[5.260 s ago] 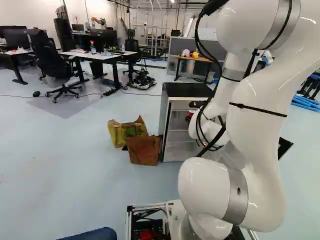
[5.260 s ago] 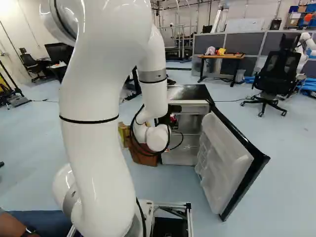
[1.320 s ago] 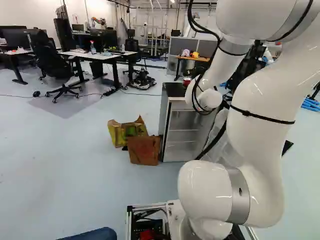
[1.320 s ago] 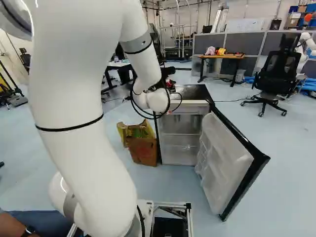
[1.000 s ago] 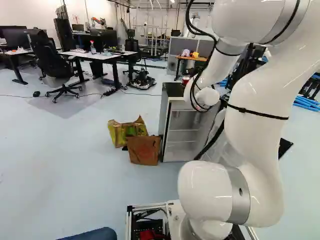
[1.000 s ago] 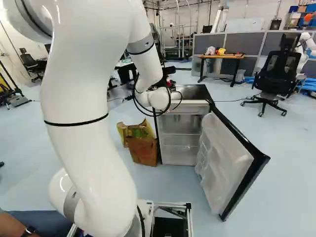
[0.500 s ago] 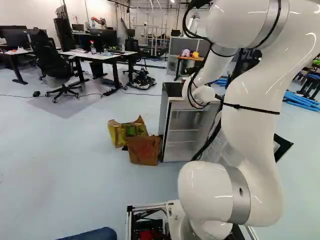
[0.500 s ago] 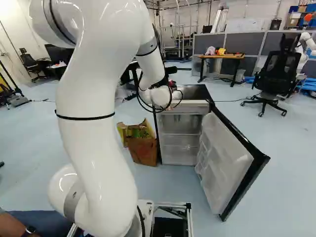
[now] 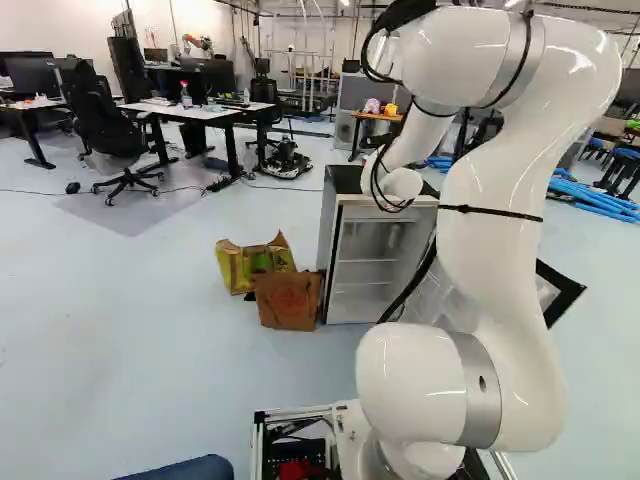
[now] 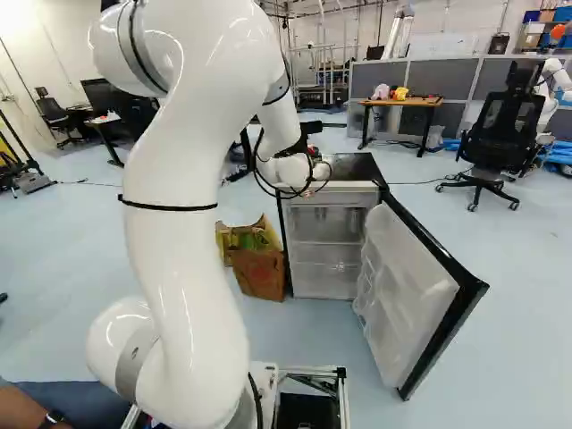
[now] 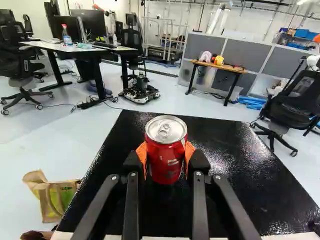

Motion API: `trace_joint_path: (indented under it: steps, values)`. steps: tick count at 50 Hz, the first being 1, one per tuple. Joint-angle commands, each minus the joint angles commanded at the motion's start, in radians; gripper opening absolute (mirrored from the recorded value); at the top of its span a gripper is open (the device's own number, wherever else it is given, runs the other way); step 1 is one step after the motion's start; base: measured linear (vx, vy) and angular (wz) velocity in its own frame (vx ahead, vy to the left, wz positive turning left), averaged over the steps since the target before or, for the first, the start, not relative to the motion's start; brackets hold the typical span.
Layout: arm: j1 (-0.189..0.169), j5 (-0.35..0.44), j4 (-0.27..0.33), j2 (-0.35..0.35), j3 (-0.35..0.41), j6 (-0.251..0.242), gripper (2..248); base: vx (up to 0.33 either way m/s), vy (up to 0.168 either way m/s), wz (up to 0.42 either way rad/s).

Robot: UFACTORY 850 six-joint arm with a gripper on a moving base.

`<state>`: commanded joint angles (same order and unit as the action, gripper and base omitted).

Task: Grab a drink from the fridge

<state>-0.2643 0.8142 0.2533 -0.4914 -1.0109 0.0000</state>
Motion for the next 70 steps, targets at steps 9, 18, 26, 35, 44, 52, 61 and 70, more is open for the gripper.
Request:
trace_joint_path:
  steps: [9, 18, 26, 35, 44, 52, 61, 70]
  values:
    - [0.005, -0.022, -0.012, -0.031, -0.04, 0.0, 94, 0.0, 0.0, 0.0]
    - [0.008, -0.045, -0.025, -0.057, -0.074, 0.0, 94, 0.0, 0.0, 0.0]
    - [0.01, -0.066, -0.037, -0.068, -0.089, 0.0, 94, 0.0, 0.0, 0.0]
    - [0.011, -0.089, -0.05, -0.074, -0.097, 0.0, 94, 0.0, 0.0, 0.0]
    - [0.011, -0.1, -0.056, -0.074, -0.097, 0.0, 94, 0.0, 0.0, 0.0]
    - [0.011, -0.1, -0.056, -0.074, -0.097, 0.0, 94, 0.0, 0.0, 0.0]
    - [0.011, -0.1, -0.056, -0.074, -0.097, 0.0, 110, 0.0, 0.0, 0.0]
    - [0.011, -0.1, -0.056, -0.074, -0.097, 0.0, 179, 0.0, 0.0, 0.0]
